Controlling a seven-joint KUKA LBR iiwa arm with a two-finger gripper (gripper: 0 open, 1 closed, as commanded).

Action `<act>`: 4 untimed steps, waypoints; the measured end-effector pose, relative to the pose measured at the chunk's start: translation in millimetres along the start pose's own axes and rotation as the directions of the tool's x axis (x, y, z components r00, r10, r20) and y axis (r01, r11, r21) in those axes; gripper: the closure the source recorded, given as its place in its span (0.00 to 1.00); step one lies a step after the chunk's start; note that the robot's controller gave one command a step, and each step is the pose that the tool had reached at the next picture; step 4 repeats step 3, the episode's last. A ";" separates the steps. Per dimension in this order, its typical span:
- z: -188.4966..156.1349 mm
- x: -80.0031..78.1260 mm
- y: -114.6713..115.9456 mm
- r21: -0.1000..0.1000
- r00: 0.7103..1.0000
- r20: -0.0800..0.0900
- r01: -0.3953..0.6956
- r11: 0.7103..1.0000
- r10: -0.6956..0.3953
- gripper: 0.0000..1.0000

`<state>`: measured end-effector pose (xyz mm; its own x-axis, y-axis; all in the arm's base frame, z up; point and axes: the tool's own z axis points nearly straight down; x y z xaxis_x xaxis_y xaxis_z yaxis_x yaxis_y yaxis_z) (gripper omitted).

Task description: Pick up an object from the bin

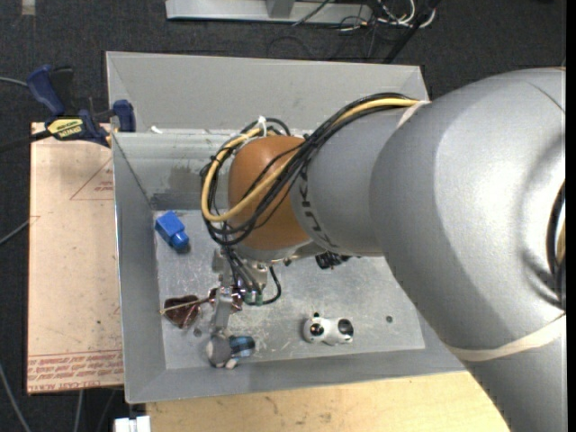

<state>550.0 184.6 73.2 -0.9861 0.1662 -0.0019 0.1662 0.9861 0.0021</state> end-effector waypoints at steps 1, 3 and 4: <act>3.3 -5.8 2.6 0.000 0.967 0.000 0.256 0.967 -0.256 1.00; 1.7 -5.4 2.5 0.000 0.967 -0.002 0.256 0.967 -0.256 1.00; 1.7 -5.4 2.5 0.000 0.967 -0.002 0.256 0.967 -0.256 1.00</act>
Offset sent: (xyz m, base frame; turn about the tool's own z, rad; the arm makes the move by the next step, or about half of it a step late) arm 0.0000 0.0000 0.0000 0.0000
